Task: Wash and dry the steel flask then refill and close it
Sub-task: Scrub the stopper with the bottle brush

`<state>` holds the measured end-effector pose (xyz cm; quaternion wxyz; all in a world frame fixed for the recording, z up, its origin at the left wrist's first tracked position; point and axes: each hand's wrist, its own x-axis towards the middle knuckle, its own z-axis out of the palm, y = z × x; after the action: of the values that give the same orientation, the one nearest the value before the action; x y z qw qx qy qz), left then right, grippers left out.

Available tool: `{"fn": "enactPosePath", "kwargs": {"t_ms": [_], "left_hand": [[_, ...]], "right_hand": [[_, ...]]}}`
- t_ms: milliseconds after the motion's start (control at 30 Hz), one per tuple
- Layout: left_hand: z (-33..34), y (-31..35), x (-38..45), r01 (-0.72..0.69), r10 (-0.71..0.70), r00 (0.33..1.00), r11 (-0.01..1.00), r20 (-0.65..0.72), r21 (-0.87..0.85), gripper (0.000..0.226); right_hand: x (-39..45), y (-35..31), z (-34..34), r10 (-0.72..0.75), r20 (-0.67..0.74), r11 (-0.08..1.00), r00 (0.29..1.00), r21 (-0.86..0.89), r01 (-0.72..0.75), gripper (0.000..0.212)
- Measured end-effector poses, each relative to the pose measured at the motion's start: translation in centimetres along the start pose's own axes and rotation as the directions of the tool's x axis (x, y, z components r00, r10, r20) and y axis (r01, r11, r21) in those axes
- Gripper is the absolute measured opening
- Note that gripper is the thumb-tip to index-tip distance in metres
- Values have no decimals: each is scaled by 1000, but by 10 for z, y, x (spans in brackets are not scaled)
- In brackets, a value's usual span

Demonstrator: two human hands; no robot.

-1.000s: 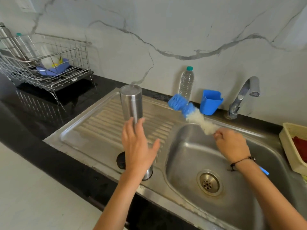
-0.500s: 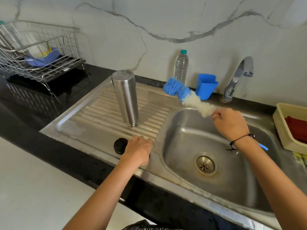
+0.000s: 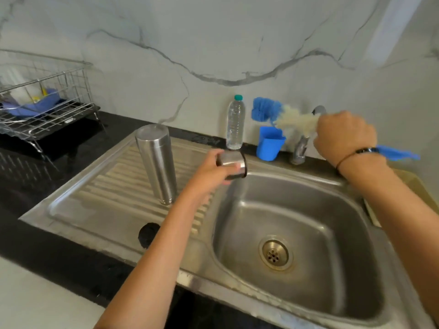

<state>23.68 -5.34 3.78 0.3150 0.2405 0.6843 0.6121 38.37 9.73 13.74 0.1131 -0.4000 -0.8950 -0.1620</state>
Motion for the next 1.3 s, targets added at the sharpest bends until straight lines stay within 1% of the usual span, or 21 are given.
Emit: {"fn": "enactPosePath", "kwargs": {"t_ms": [33,67,100,200,300,367,433,567,700,800,900,1067,1133,1300], "left_hand": [[9,6,6,15,-16,1000,981,-7,-196,35],[16,8,12,24,-30,1000,939,-10,-344,28],[24,8,18,30,-38,999,892,-10,-451,21],[48,-2,27,61,-90,996,760,-11,-647,5],[67,-18,27,139,-183,983,656,23,-742,9],[73,-28,26,167,-220,975,636,31,-753,9],[74,-35,27,164,-228,974,637,19,-753,10],[73,-43,26,105,-212,977,616,-36,-781,24],[71,-42,29,58,-176,982,631,-70,-773,31],[71,-42,30,60,-158,986,660,-60,-749,35],[74,-43,29,69,-150,988,669,-44,-740,34],[79,-48,26,89,-167,985,674,-33,-734,33],[77,-49,26,93,-171,985,668,-31,-739,33],[64,-53,28,107,-211,977,611,-31,-784,19]], "right_hand": [[10,1,-5,-28,-5,998,1000,-54,28,29],[21,-2,-8,-55,2,993,998,-107,55,29],[32,-6,-8,-80,18,984,997,-155,82,29],[59,-24,4,-153,97,949,983,-264,174,27],[77,-41,26,-197,175,895,965,-369,250,25],[85,-49,38,-196,222,868,955,-415,275,24],[91,-53,48,-167,272,859,948,-431,275,22],[99,-53,57,-106,333,893,937,-382,236,18],[99,-51,56,-94,363,912,927,-343,226,18],[100,-47,48,-92,336,927,937,-315,204,16],[97,-43,41,-93,305,921,948,-336,198,10],[89,-36,38,-86,272,926,959,-333,178,17],[85,-33,37,-88,256,942,963,-293,164,20],[52,-23,18,-75,168,988,983,-121,96,25]]}}
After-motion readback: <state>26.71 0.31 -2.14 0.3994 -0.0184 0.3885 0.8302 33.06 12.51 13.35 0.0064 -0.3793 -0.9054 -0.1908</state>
